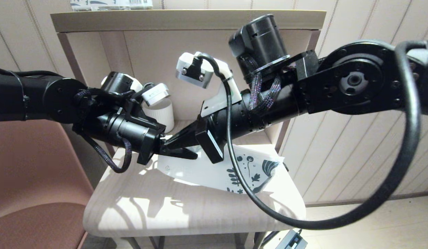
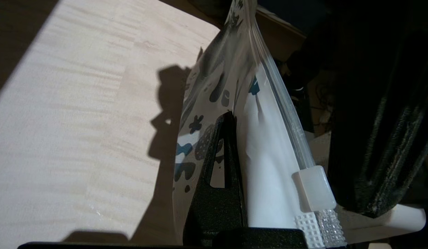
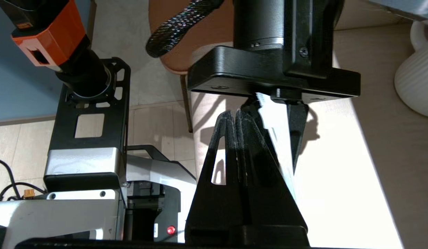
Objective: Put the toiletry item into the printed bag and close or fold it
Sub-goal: Close the strorage bag and place it on the desk
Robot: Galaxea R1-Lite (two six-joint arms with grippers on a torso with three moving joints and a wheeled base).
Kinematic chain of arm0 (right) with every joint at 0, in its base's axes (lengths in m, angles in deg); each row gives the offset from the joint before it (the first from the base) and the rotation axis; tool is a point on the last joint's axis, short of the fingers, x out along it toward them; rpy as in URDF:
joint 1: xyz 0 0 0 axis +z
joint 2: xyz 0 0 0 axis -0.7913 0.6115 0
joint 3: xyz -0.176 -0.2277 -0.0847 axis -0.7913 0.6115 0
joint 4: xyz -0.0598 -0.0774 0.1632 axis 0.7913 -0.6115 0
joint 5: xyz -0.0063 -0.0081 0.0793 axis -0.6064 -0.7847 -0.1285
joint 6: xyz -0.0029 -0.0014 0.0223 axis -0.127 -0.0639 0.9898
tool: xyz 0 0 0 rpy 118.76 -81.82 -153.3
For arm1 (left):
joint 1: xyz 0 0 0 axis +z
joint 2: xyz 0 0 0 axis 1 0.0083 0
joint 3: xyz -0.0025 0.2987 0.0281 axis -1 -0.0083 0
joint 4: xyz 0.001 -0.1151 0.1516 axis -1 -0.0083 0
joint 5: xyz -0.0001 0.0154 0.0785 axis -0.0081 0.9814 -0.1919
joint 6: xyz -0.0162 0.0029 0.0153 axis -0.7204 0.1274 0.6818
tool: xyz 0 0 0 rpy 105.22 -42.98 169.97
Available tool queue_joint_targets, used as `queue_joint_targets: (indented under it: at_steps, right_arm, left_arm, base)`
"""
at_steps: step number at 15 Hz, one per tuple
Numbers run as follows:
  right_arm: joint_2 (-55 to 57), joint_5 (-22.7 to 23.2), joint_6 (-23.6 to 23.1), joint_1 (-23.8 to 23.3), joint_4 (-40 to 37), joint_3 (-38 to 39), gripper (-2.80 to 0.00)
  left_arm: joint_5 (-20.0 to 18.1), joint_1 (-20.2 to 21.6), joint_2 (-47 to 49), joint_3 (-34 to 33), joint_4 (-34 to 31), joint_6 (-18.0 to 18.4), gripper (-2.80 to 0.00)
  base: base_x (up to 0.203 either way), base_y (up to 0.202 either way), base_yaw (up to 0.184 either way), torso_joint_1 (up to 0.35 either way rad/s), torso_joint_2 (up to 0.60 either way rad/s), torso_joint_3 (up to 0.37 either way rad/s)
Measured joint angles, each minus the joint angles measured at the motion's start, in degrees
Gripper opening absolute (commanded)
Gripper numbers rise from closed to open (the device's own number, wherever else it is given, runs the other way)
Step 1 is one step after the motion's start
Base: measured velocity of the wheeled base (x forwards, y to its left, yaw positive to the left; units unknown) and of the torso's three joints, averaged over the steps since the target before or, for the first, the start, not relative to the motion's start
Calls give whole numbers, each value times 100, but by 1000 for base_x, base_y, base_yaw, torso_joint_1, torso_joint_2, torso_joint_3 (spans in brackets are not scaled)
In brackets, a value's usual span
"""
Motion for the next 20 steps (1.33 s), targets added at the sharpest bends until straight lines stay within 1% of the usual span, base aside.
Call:
queue_joint_targets:
  at_steps: [5,6,7,8,20]
  right_arm:
    - [-13,-36,-5,5,65,-65,-280]
    - [-6,-54,-4,10,79,-85,0]
    - [0,-75,-5,11,80,-96,0]
    - [6,-74,-4,11,80,-110,-280]
    - [30,-79,-13,10,79,-179,-280]
  left_arm:
    - [-8,-11,-36,0,-33,-11,-280]
    - [-8,-11,-41,0,-33,-10,-280]
    - [-10,-7,-47,-2,-33,-10,-280]
    - [-8,-7,-50,-4,-30,-7,-280]
    - [-3,-9,-36,-30,-23,69,-280]
  base:
    - [0,0,0,0,0,0]
    - [0,0,0,0,0,0]
    - [0,0,0,0,0,0]
    - [0,0,0,0,0,0]
    - [0,0,0,0,0,0]
